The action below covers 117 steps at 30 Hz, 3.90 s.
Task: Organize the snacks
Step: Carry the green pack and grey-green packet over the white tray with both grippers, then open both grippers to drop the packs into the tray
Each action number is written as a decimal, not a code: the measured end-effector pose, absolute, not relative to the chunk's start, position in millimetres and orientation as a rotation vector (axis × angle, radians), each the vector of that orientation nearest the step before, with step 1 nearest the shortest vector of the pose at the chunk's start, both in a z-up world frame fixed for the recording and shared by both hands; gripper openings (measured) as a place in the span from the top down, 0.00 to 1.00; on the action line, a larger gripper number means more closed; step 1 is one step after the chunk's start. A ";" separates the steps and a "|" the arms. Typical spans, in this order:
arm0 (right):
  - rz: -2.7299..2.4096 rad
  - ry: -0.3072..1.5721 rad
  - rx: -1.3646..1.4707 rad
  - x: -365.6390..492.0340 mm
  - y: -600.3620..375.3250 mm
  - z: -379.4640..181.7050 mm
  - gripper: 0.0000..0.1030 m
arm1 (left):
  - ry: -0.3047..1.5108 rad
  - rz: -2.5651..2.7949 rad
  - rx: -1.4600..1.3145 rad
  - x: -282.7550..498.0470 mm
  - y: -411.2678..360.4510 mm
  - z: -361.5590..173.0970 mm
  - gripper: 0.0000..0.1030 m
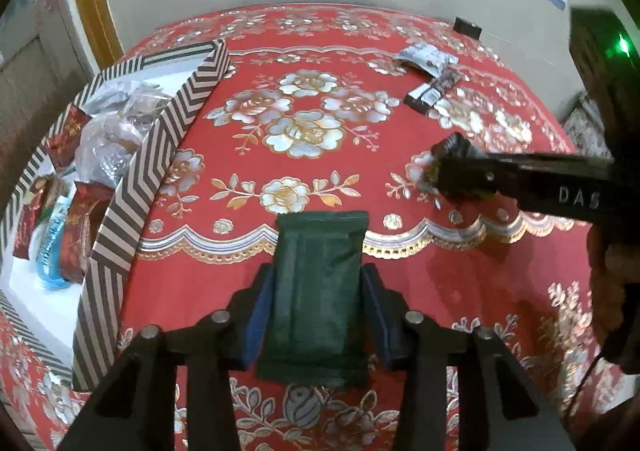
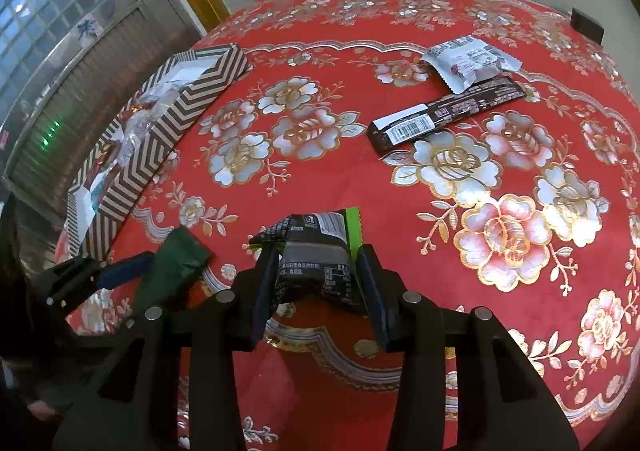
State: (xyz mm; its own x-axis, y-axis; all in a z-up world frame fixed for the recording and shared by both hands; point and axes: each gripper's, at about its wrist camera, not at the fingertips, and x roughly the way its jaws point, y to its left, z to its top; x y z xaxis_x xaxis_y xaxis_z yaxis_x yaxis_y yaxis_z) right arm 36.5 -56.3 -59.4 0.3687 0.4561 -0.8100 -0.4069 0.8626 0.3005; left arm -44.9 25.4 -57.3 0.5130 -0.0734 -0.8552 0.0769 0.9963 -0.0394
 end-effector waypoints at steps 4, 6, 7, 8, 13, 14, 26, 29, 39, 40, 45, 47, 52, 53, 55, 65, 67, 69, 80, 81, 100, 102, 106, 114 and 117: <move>0.555 1.045 0.073 36.3 -63.8 -55.4 0.69 | 1.042 -0.090 -0.044 -43.4 31.6 -54.7 0.56; 0.551 1.045 0.079 34.8 -67.2 -54.1 0.69 | 1.042 -0.087 -0.021 -43.5 28.9 -52.2 0.56; 0.546 1.041 0.079 33.2 -69.4 -53.2 0.69 | 1.043 -0.087 -0.013 -43.5 27.4 -51.0 0.56; 0.544 1.043 0.083 31.6 -71.4 -52.9 0.69 | 1.045 -0.087 -0.006 -43.4 26.1 -49.7 0.56; 0.534 1.030 0.097 19.6 -77.9 -46.1 0.69 | 1.077 -0.050 0.045 -42.0 20.4 -36.9 0.56; 0.533 1.023 0.098 15.8 -79.0 -43.1 0.69 | 1.090 -0.037 0.051 -40.9 19.9 -33.5 0.56; 0.425 0.987 0.093 -16.1 -111.1 -24.2 0.69 | 1.159 0.014 0.070 -27.2 7.6 -17.2 0.56; 0.378 0.991 0.102 -19.0 -119.0 -22.0 0.69 | 1.161 -0.013 0.078 -26.0 4.7 -17.1 0.55; 0.270 0.986 0.108 -32.9 -112.1 -6.2 0.69 | 1.149 -0.106 0.087 -11.2 19.3 -12.3 0.55; 0.255 0.987 0.114 -33.7 -109.5 -4.5 0.69 | 1.147 -0.116 0.088 -9.4 22.4 -11.8 0.55; 0.208 0.987 0.129 -35.5 -94.6 2.6 0.69 | 1.143 -0.168 0.101 -1.6 37.9 -9.1 0.55; 0.189 0.986 0.133 -36.9 -87.3 6.0 0.69 | 1.139 -0.194 0.109 0.2 42.4 -7.5 0.55; 0.136 0.991 0.152 -40.8 -70.4 13.2 0.69 | 1.111 -0.263 0.136 1.8 49.7 1.0 0.55; 0.130 0.991 0.153 -41.2 -68.3 14.1 0.69 | 1.106 -0.273 0.140 2.7 51.6 2.7 0.55; 0.115 0.990 0.154 -41.7 -61.5 17.2 0.69 | 1.094 -0.286 0.143 4.2 57.3 7.0 0.55; 0.119 0.972 0.122 -35.2 -35.2 30.6 0.69 | 1.069 -0.229 0.099 17.3 94.5 16.2 0.55; 0.130 0.966 0.110 -31.6 -29.9 33.3 0.69 | 1.064 -0.215 0.091 18.6 100.9 17.6 0.55; 0.141 0.961 0.107 -28.1 -26.3 35.5 0.69 | 1.061 -0.199 0.086 20.4 108.0 18.2 0.55; 0.238 0.935 0.063 4.4 0.5 44.9 0.69 | 1.068 -0.099 0.053 32.5 160.9 14.7 0.55; 0.247 0.935 0.060 7.1 0.5 44.9 0.69 | 1.071 -0.090 0.047 33.9 166.5 13.7 0.55; 0.405 0.965 -0.040 94.4 90.1 43.0 0.69 | 1.122 0.005 0.004 68.5 235.3 -16.4 0.55; 0.410 0.980 -0.045 103.8 94.5 37.6 0.69 | 1.123 0.012 0.016 71.0 238.2 -21.1 0.55; 0.421 1.050 -0.033 130.7 103.0 13.2 0.69 | 1.121 0.021 0.034 77.6 242.1 -27.4 0.55; 0.419 1.126 0.015 149.8 110.9 -14.1 0.67 | 1.103 0.038 0.023 77.3 245.0 -25.6 0.34; 0.434 1.106 0.067 147.2 106.3 -9.4 0.45 | 1.085 0.048 0.010 72.4 247.3 -23.9 0.24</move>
